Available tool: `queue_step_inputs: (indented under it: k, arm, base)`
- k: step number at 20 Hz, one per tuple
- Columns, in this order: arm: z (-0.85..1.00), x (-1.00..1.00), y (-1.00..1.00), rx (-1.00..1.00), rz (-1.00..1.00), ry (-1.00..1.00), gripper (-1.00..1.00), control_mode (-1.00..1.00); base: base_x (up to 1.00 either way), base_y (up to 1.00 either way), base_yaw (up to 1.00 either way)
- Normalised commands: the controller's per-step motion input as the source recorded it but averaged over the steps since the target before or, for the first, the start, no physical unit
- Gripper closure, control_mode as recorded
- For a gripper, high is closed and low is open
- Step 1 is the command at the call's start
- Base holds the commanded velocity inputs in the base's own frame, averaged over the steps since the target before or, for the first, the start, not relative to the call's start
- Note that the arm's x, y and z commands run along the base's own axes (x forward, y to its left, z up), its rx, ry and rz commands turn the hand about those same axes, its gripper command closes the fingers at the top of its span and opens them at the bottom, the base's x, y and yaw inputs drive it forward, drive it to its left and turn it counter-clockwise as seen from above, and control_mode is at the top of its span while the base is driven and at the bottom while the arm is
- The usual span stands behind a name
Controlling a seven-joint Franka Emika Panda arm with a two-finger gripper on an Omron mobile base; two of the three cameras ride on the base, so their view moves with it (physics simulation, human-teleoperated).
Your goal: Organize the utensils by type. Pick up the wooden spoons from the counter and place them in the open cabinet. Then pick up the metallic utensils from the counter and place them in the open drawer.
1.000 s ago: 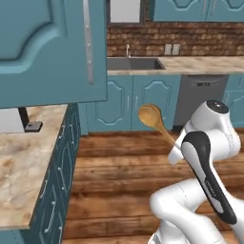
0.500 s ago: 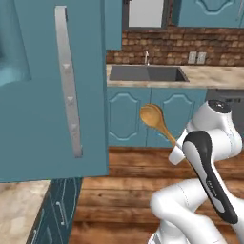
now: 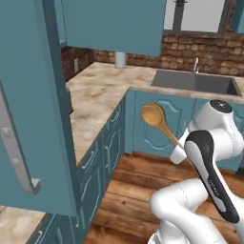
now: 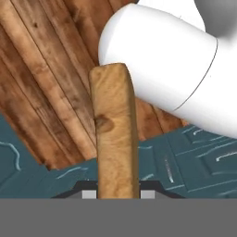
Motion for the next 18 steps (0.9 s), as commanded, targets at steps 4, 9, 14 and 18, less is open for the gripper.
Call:
queue_step_inputs:
  k: [4,9,14,18]
  arm:
    - [0.0,0.0,0.0,0.0,0.0,0.0,1.0,1.0]
    - [0.0,0.0,0.0,0.0,0.0,0.0,1.0,1.0]
    - [0.0,0.0,0.0,0.0,0.0,0.0,1.0,1.0]
    - [0.0,0.0,0.0,0.0,0.0,0.0,1.0,1.0]
  base:
    - [0.38,0.06,0.61]
    - [0.73,0.0,0.45]
    - [0.79,0.0,0.36]
    - [0.43,0.0,0.38]
